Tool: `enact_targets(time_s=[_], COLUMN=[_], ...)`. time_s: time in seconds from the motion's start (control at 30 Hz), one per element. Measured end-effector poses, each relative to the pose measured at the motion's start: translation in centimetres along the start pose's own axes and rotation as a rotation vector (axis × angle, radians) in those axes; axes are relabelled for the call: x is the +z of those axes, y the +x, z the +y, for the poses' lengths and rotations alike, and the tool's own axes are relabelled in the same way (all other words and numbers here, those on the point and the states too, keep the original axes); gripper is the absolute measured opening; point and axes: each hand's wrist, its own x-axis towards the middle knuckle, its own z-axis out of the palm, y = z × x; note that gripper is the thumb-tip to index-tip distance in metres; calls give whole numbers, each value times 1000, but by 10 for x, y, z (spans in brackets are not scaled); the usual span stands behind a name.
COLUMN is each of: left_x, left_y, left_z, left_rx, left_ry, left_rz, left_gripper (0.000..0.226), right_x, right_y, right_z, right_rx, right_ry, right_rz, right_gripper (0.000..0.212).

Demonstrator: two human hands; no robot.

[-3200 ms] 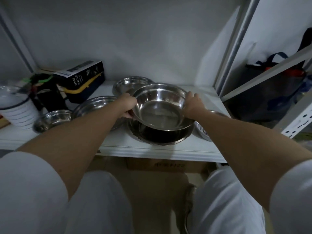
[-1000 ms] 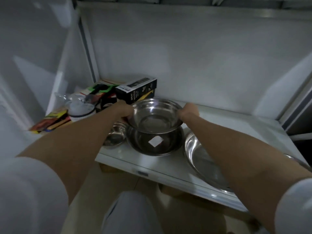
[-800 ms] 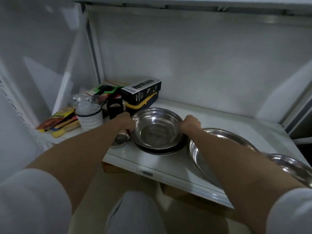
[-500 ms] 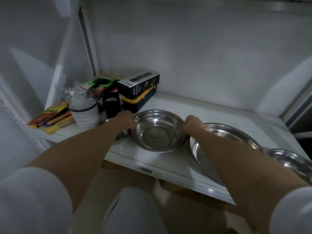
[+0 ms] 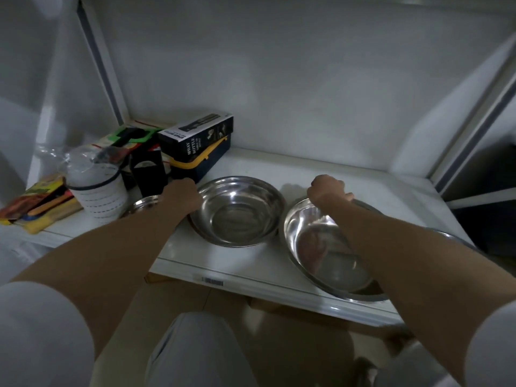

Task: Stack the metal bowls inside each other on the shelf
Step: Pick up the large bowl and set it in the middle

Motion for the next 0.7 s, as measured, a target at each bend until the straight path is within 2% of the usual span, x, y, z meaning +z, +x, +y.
enact_targets(time_s=[0.1,0.17,0.27,0.4,0.57,0.7], left_x=[-1,2,12,33,56,64], left_y=[-5,-11,-30,-48,-47,-40], left_z=[30,64,124,183,209,210], left_rx=[149,279,362,436,451,444], left_ry=[27,-44,-181,-198,-121,-102], left_rz=[96,49,-51,-132,-159,-166], left_gripper=[25,25,31,34,31,27], right_x=[-21,-30,-39,-50,-58,-58], right_y=[2,-1,-6,-10,1,11], right_z=[37,55,74,102,143,150], right_rx=[63,66,36,37,45,30], right_ry=[-43,-28,9,4,-46,-32], right_rz=[52,51,24,-51,-84,-160], right_gripper=[35,35,33,13,14,20])
